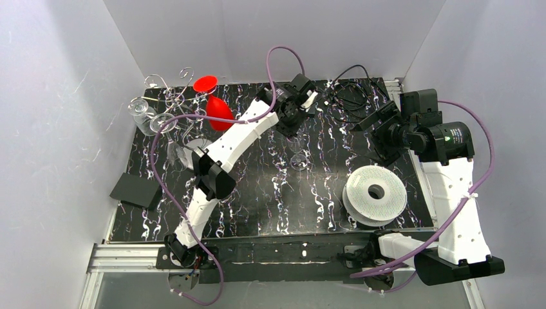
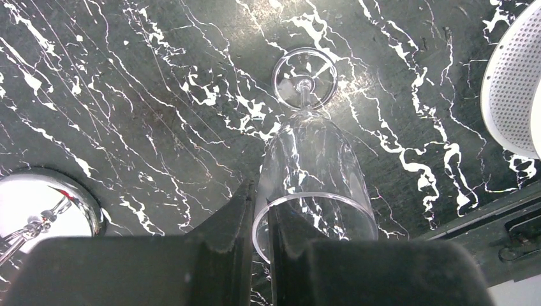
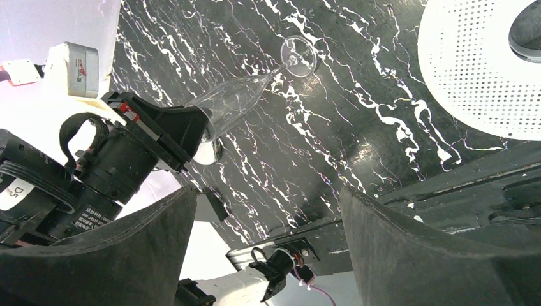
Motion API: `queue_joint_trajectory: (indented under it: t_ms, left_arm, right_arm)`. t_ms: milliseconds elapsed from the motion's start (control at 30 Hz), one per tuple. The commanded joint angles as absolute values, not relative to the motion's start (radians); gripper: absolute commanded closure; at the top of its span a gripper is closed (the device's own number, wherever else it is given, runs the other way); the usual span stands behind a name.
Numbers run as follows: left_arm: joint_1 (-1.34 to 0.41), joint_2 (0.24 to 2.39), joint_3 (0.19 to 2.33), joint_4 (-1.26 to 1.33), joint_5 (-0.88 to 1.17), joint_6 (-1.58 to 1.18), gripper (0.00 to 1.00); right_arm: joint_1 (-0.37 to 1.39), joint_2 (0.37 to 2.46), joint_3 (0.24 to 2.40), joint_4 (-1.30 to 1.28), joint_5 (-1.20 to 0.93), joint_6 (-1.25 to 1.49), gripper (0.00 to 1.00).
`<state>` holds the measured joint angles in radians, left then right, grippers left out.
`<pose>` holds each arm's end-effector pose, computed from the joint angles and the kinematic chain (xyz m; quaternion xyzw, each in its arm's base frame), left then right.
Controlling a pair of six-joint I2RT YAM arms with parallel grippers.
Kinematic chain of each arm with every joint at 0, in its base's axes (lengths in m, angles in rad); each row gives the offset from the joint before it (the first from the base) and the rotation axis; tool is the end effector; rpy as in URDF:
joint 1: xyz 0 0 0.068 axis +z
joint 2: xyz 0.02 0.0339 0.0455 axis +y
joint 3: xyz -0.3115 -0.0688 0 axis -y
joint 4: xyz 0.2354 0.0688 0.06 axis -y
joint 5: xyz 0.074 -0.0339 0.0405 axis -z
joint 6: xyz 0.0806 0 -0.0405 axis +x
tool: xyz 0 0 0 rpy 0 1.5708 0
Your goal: Take the wine glass off the wine glass rack
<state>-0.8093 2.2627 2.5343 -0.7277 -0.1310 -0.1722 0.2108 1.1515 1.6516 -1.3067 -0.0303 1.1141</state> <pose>0.3993 -0.4036 0.4065 0.2323 0.8151 -0.1998 0.4917 0.1735 0.0396 0.4520 0.3998 0.8372 0.2404 0.2853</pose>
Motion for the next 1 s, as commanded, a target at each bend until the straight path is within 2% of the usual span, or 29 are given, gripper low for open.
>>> queue_joint_trajectory:
  t_ms: [0, 67, 100, 300, 567, 967]
  left_arm:
    - [-0.818, 2.207, 2.488, -0.829, -0.161, -0.134, 0.96]
    - [-0.821, 2.205, 2.479, -0.818, -0.145, -0.143, 0.91]
    - [-0.821, 2.205, 2.481, -0.811, -0.138, -0.147, 0.85]
    - [-0.825, 2.198, 2.498, -0.801, -0.106, -0.154, 0.38]
    - [-0.828, 2.126, 2.520, -0.746, -0.060, -0.193, 0.02]
    - [-0.825, 1.957, 2.544, -0.659, -0.069, -0.205, 0.02]
  right_arm:
    - [0.207, 1.140, 1.671, -1.280, -0.031, 1.106, 0.10]
    - [0.207, 1.136, 1.672, -1.280, -0.028, 1.109, 0.10]
    - [0.207, 1.134, 1.672, -1.280, -0.028, 1.112, 0.10]
    - [0.207, 1.132, 1.678, -1.284, -0.030, 1.123, 0.10]
    - [0.207, 1.106, 1.675, -1.266, -0.024, 1.140, 0.10]
    - [0.207, 1.097, 1.707, -1.244, -0.070, 1.135, 0.09]
